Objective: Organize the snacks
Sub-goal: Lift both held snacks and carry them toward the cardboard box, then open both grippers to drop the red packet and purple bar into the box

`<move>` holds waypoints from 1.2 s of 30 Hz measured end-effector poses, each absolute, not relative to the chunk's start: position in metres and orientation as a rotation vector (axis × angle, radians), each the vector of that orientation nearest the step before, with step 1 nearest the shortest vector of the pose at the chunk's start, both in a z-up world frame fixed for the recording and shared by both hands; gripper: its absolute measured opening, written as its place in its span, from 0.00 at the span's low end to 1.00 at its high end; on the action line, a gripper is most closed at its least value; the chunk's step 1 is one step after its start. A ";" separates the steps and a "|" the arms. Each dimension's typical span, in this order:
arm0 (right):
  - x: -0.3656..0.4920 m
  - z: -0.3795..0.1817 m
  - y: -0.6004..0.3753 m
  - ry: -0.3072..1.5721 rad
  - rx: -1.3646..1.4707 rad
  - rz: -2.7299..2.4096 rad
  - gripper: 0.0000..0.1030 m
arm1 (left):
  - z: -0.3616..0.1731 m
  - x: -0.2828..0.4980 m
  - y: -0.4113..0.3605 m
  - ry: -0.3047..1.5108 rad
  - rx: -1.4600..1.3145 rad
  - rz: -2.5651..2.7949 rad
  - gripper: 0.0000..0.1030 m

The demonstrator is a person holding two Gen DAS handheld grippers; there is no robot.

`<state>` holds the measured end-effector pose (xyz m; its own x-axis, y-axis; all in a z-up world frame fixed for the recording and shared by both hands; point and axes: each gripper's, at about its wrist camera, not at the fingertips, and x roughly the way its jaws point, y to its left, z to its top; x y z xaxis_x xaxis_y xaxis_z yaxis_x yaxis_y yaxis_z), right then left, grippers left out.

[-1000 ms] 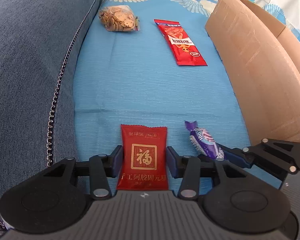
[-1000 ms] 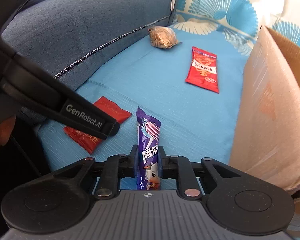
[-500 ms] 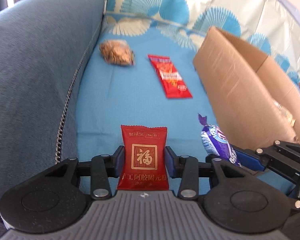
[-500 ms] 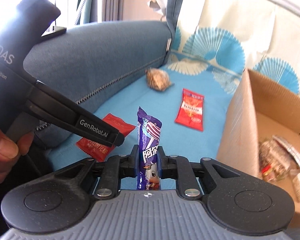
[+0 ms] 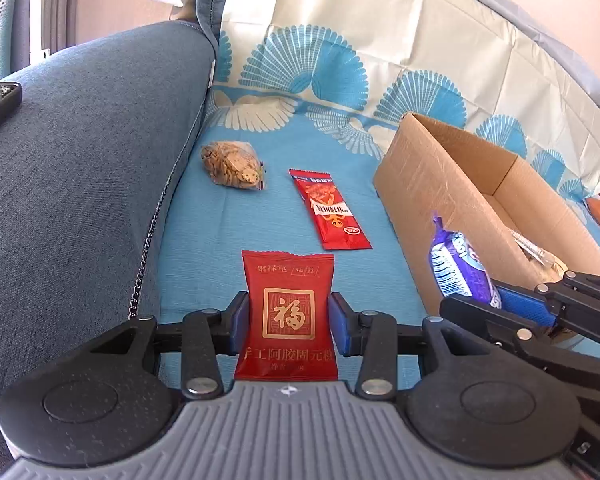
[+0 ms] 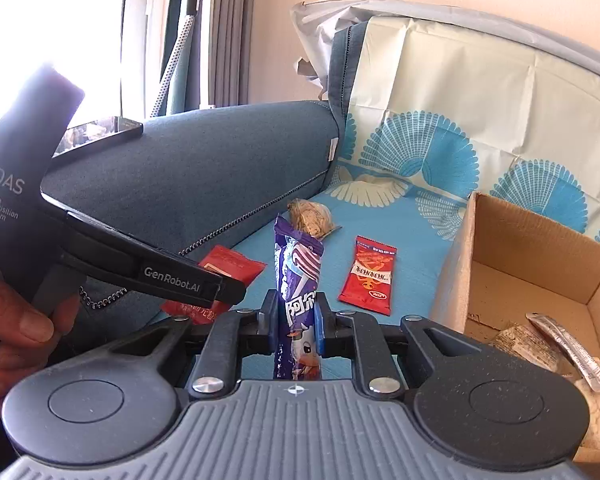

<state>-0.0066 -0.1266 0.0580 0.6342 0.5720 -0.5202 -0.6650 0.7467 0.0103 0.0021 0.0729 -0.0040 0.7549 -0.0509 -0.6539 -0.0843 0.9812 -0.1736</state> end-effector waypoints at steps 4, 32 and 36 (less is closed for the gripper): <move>-0.007 0.063 -0.137 0.506 -0.161 0.726 0.17 | -0.005 0.004 0.071 0.718 -0.192 0.029 0.45; 0.028 0.097 -0.195 0.408 0.041 0.615 0.17 | 0.017 -0.008 0.028 0.605 -0.120 0.113 0.45; 0.034 0.101 -0.205 0.402 0.072 0.578 0.17 | 0.032 -0.004 0.006 0.579 -0.113 0.072 0.45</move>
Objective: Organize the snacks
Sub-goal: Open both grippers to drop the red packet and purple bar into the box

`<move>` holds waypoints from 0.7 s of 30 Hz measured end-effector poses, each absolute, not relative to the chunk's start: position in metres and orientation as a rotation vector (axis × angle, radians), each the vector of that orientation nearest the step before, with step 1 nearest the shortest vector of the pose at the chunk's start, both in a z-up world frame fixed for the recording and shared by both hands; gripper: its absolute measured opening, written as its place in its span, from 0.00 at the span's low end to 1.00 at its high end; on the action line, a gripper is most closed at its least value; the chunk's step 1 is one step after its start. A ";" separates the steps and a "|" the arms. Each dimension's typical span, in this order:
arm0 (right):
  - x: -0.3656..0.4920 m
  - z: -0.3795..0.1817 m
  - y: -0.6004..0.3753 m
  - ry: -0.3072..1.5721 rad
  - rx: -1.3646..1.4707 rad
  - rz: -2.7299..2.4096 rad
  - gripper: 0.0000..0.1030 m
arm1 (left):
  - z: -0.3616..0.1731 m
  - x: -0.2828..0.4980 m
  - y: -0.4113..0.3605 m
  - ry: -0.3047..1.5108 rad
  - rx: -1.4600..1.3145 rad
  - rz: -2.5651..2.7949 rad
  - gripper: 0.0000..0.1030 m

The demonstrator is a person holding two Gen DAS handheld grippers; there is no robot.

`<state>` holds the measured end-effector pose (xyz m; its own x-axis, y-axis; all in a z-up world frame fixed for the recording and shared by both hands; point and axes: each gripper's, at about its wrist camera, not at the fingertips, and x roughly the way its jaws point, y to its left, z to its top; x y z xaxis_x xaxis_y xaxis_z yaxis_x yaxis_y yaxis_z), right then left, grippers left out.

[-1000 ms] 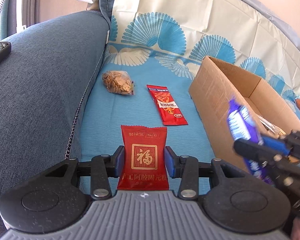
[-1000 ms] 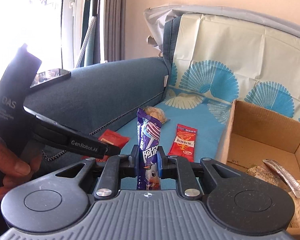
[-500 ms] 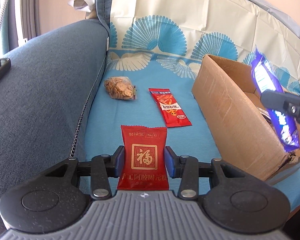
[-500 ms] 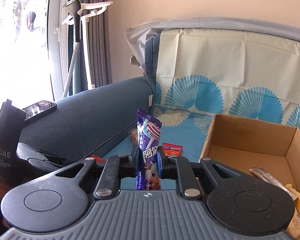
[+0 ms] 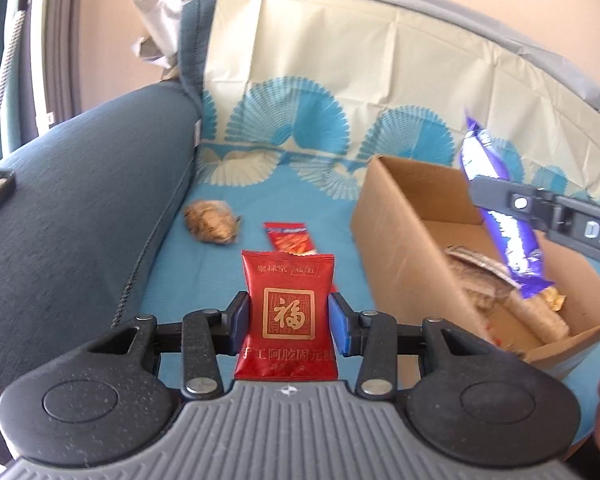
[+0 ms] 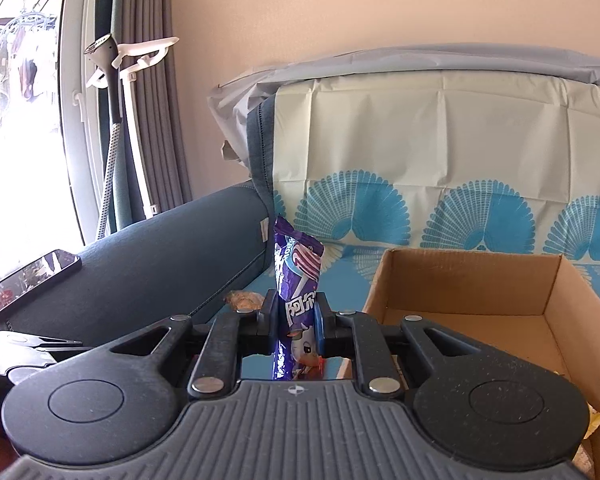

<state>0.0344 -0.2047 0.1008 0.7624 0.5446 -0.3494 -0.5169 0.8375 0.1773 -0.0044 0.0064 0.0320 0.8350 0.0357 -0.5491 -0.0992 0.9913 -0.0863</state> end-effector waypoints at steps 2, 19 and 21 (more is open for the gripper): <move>0.039 0.103 -0.212 0.399 0.089 0.553 0.17 | 0.041 -0.001 -0.005 0.561 -0.110 0.050 0.45; 0.084 0.111 -0.307 0.373 0.272 0.239 0.17 | 0.113 0.037 -0.103 0.424 -0.089 -0.131 0.45; 0.087 0.109 -0.317 0.377 0.292 0.209 0.17 | 0.119 0.043 -0.115 0.416 -0.084 -0.156 0.45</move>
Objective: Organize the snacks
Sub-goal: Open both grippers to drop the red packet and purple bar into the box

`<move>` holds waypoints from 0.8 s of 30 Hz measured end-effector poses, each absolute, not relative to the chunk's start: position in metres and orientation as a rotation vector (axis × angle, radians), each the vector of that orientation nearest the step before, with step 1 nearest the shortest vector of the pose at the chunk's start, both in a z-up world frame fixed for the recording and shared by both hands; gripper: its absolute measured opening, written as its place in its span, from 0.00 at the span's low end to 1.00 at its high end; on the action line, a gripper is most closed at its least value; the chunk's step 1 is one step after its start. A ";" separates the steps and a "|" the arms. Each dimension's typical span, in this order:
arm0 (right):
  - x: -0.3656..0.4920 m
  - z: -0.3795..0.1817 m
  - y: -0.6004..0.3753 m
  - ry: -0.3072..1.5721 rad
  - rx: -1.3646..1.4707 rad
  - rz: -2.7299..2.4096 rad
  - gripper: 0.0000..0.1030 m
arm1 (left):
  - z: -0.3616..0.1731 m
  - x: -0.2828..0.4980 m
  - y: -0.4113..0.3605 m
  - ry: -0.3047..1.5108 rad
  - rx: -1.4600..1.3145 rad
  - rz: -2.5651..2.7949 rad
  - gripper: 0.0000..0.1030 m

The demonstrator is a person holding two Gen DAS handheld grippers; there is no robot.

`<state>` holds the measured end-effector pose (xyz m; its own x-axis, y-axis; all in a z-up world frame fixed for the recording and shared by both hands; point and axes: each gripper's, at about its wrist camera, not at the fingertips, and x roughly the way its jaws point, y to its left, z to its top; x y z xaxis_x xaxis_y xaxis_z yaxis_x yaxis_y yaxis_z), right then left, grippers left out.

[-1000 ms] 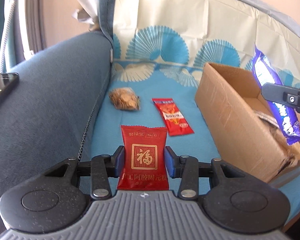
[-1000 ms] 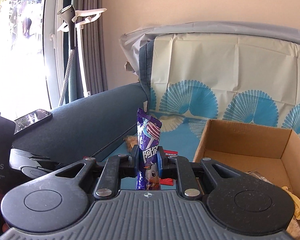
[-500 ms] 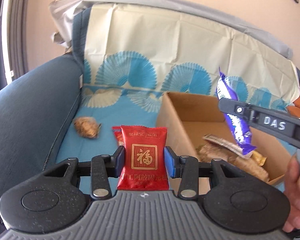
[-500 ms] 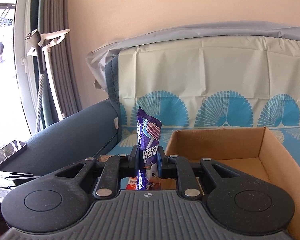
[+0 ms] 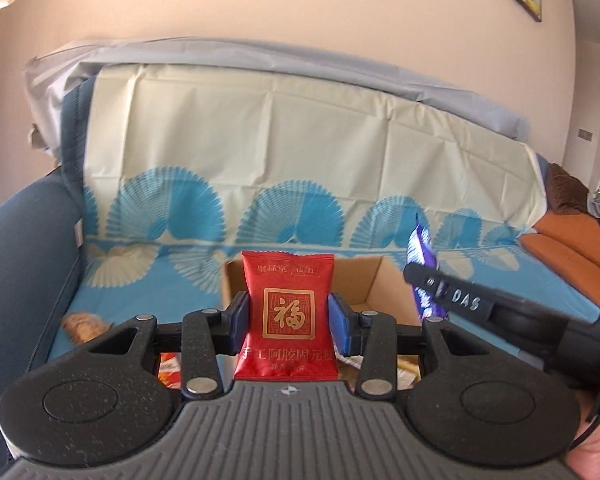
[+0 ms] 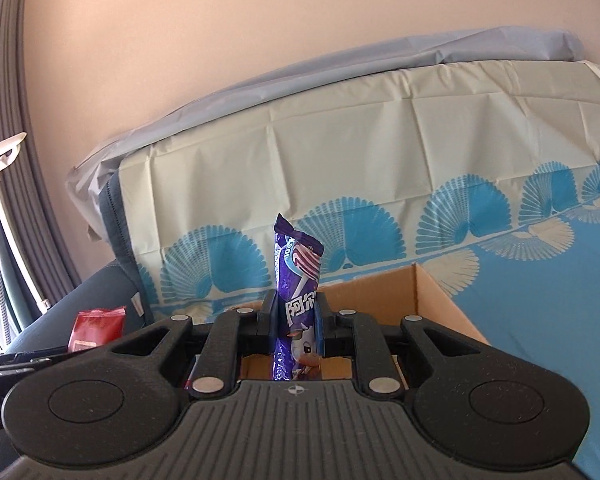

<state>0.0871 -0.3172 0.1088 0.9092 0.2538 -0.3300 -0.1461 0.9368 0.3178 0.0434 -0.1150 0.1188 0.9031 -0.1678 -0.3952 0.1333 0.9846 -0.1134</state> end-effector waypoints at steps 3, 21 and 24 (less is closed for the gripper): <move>0.091 0.106 -0.329 0.383 0.310 0.169 0.17 | 0.124 0.053 -0.131 0.409 -0.082 -0.187 0.45; 0.105 0.078 -0.350 0.490 0.337 -0.009 0.66 | 0.108 0.051 -0.155 0.367 -0.045 -0.203 0.65; 0.106 0.078 -0.344 0.495 0.317 0.002 0.67 | 0.093 0.037 -0.137 0.377 -0.018 -0.187 0.52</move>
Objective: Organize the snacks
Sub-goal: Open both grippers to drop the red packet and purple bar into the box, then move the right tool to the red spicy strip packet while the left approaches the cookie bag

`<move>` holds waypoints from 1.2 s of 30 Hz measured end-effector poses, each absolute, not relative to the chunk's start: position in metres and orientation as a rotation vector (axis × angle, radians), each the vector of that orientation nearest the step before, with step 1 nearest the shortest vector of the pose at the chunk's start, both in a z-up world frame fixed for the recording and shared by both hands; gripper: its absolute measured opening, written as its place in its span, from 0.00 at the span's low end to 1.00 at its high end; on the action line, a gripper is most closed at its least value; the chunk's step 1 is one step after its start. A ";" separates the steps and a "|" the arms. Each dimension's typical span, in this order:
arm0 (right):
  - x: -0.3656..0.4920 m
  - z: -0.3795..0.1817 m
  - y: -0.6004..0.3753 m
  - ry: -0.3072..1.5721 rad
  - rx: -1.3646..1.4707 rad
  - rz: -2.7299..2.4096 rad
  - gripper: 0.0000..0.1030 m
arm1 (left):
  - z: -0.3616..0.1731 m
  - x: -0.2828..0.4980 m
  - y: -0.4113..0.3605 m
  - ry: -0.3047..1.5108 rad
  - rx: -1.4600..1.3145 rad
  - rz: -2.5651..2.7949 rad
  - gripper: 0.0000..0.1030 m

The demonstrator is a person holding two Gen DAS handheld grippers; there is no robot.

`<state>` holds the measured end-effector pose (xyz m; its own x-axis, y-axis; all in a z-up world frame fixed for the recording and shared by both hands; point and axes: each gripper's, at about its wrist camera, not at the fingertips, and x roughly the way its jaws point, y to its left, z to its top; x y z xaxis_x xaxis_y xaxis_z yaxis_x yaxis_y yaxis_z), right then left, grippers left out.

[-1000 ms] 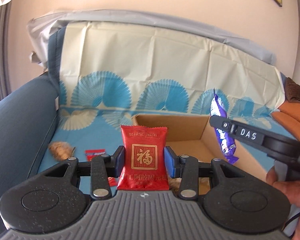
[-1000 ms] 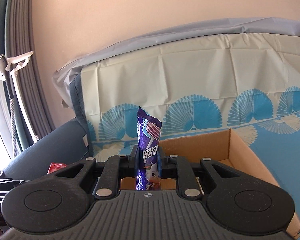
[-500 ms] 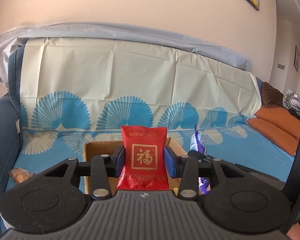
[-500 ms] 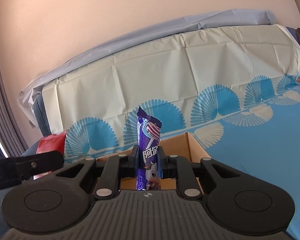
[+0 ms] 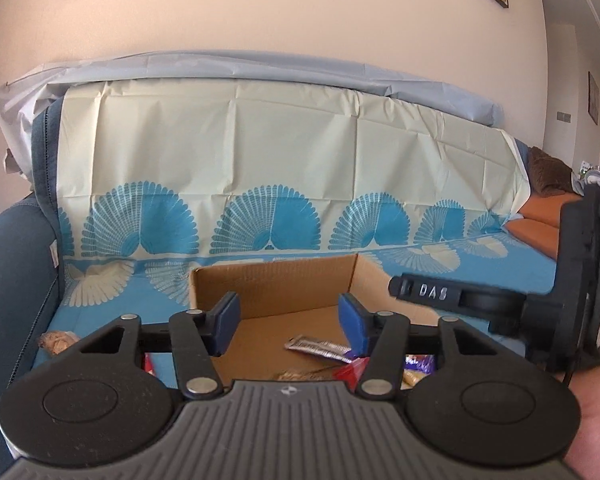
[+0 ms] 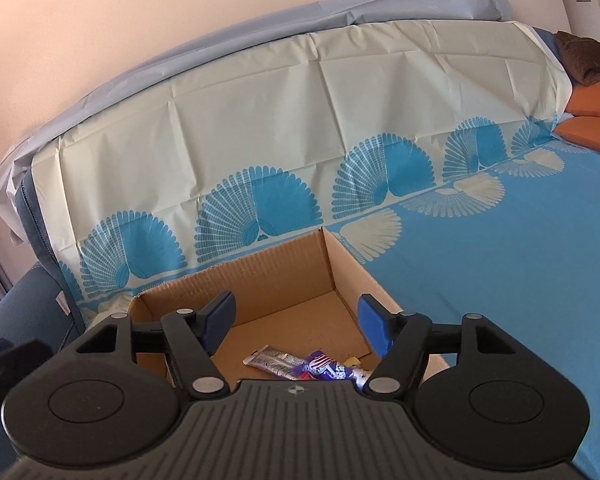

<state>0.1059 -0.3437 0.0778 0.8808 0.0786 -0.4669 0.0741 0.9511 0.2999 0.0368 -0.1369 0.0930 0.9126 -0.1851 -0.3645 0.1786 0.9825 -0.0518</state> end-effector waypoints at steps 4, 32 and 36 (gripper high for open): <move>0.105 0.077 -0.331 0.505 0.289 0.027 0.67 | 0.076 0.023 -0.097 0.433 -0.070 -0.136 0.39; 0.039 0.075 -0.164 0.492 0.054 0.435 0.31 | 0.011 -0.025 0.057 0.428 -0.386 -0.029 0.34; 0.031 0.071 -0.147 0.499 -0.024 0.467 0.32 | 0.005 -0.021 0.077 0.430 -0.512 0.017 0.34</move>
